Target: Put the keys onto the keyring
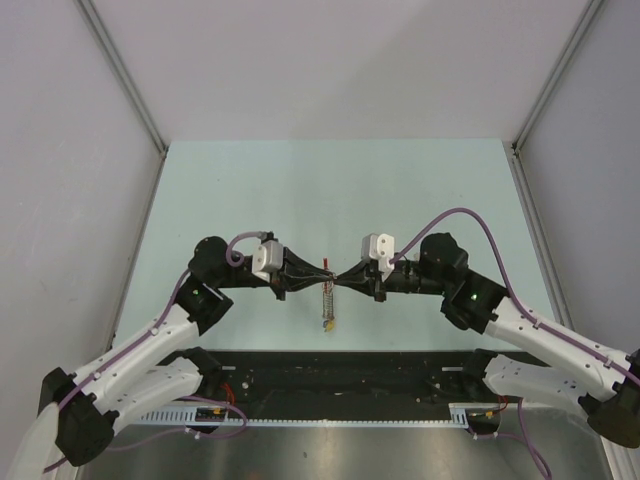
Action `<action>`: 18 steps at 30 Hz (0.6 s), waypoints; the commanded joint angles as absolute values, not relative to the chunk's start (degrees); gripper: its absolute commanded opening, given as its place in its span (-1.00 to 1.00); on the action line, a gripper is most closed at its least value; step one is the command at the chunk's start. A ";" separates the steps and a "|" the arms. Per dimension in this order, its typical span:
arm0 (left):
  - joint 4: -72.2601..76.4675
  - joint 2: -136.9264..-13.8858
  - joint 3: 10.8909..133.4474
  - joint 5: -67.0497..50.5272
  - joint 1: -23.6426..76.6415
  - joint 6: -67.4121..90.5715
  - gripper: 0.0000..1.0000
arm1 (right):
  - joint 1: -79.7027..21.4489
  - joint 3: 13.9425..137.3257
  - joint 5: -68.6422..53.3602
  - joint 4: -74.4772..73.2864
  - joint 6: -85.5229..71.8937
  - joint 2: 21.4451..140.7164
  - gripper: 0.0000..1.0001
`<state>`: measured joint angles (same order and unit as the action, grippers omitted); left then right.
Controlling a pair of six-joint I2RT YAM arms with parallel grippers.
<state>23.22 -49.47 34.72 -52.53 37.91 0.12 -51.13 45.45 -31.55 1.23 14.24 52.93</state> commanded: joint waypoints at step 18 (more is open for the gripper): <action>25.84 -46.50 35.24 -40.08 38.76 4.13 -0.99 | -53.70 48.87 -25.75 0.26 21.53 50.98 -1.00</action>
<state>22.44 -48.18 34.70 -44.71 38.72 2.46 -52.84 46.02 -25.74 0.32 19.62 52.27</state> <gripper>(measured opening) 0.006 0.009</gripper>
